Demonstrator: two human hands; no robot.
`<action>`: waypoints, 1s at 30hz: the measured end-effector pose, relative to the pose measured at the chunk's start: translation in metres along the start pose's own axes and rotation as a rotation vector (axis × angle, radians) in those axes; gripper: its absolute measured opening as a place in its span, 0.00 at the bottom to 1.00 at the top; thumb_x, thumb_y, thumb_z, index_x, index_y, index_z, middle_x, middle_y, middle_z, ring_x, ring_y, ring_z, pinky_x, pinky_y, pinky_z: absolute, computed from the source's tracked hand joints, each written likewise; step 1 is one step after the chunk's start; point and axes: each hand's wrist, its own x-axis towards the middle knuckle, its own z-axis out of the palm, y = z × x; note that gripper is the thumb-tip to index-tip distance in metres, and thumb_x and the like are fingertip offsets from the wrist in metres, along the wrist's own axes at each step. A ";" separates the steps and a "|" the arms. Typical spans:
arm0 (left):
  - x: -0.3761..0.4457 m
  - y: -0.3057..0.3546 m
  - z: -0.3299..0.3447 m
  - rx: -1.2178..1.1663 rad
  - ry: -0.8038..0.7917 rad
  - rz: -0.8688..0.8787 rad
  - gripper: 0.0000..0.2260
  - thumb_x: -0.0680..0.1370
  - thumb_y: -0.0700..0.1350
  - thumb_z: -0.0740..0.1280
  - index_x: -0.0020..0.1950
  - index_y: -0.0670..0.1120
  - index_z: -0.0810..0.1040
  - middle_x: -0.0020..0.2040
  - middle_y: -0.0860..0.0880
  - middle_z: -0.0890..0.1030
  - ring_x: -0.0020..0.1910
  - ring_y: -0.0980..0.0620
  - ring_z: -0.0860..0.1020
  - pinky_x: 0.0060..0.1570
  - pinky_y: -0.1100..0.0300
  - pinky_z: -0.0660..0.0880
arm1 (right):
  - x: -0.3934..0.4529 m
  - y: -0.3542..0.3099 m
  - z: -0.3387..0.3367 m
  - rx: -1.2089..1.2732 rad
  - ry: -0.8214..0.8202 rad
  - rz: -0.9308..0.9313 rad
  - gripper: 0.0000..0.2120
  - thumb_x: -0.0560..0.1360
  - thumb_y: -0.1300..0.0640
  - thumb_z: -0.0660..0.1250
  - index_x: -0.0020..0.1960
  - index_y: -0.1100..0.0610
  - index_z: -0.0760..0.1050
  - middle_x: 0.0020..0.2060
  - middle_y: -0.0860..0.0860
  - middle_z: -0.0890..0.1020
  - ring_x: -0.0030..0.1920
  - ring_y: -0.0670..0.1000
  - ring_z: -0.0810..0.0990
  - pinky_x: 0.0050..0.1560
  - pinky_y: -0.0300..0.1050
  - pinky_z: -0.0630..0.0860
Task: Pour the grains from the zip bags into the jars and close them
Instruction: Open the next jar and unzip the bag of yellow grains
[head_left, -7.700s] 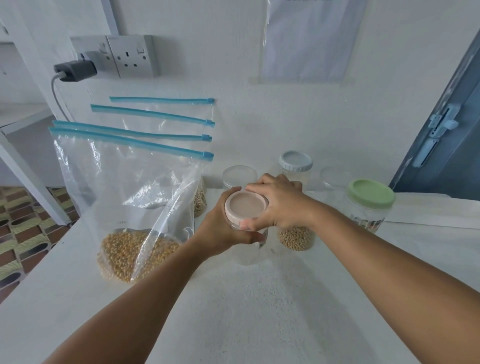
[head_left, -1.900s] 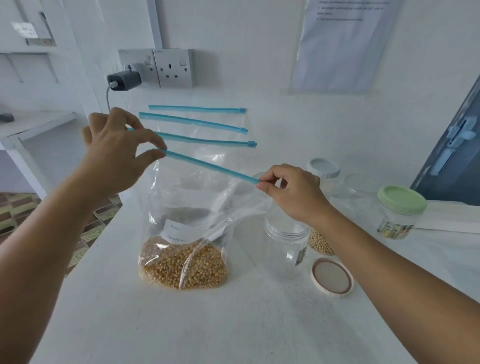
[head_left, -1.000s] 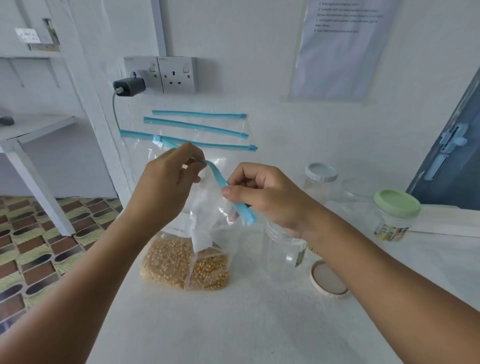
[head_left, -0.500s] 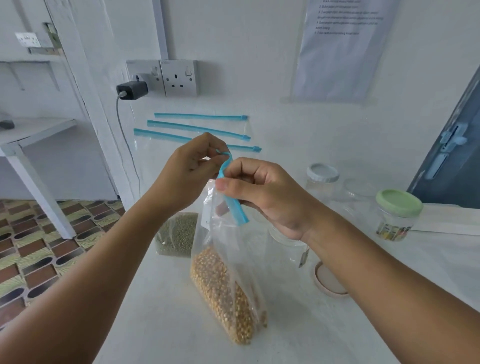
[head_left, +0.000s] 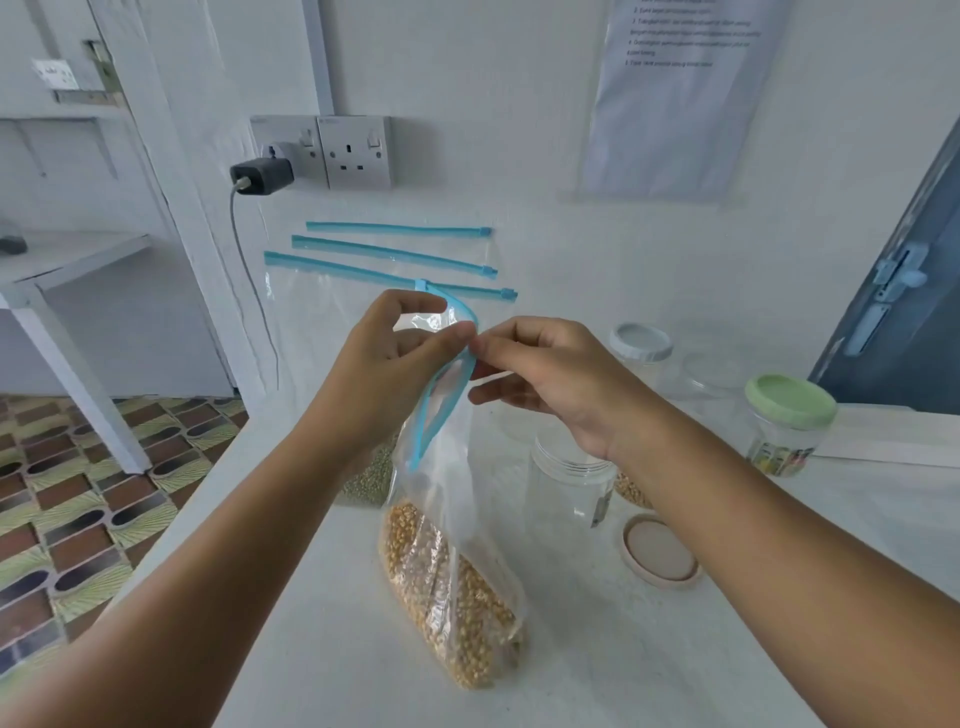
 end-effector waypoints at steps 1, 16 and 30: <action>0.000 0.001 0.000 -0.005 0.003 -0.017 0.23 0.75 0.58 0.73 0.67 0.51 0.74 0.48 0.52 0.88 0.46 0.51 0.87 0.51 0.57 0.82 | 0.000 0.000 -0.001 0.010 -0.003 -0.010 0.09 0.82 0.54 0.70 0.54 0.60 0.83 0.46 0.53 0.89 0.44 0.51 0.89 0.42 0.33 0.80; -0.001 -0.004 -0.032 0.230 0.312 0.124 0.15 0.78 0.41 0.72 0.61 0.53 0.72 0.37 0.44 0.81 0.30 0.56 0.76 0.35 0.57 0.73 | 0.008 0.020 -0.057 -0.604 0.208 -0.180 0.11 0.78 0.62 0.64 0.50 0.46 0.71 0.39 0.51 0.76 0.44 0.60 0.82 0.41 0.53 0.78; -0.014 -0.002 -0.013 0.098 0.247 0.108 0.17 0.78 0.45 0.75 0.60 0.56 0.71 0.40 0.50 0.84 0.38 0.53 0.85 0.45 0.52 0.82 | 0.010 0.001 -0.058 -0.557 0.089 -0.190 0.21 0.78 0.67 0.61 0.56 0.44 0.84 0.30 0.36 0.74 0.25 0.38 0.74 0.27 0.29 0.64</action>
